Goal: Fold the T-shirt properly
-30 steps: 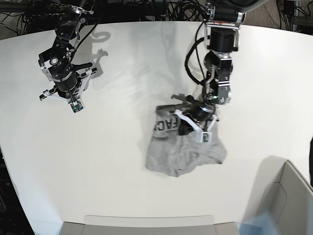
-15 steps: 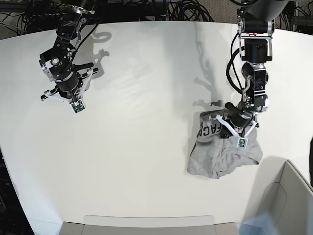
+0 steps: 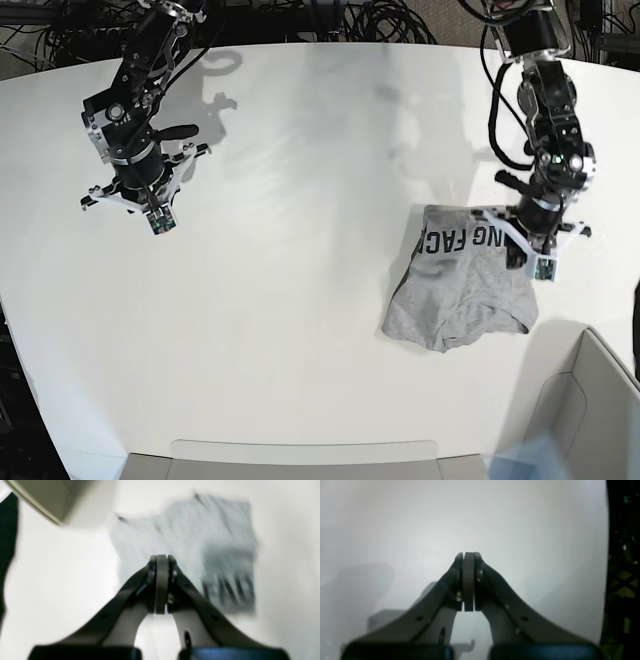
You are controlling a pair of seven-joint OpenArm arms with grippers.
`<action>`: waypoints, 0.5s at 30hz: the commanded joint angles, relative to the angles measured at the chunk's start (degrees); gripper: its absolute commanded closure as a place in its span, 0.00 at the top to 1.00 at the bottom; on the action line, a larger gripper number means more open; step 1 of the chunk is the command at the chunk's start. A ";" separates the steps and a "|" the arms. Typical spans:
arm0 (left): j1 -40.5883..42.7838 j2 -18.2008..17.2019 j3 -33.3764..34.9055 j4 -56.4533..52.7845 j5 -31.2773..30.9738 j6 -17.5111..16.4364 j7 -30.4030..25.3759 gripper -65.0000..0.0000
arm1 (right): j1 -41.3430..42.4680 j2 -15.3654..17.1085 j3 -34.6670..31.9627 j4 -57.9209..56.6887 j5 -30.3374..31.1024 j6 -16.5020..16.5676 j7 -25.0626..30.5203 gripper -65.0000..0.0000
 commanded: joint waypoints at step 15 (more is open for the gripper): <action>28.74 6.66 -10.94 14.43 0.10 0.08 5.71 0.00 | -22.79 -0.86 6.27 3.57 0.62 0.89 0.91 0.01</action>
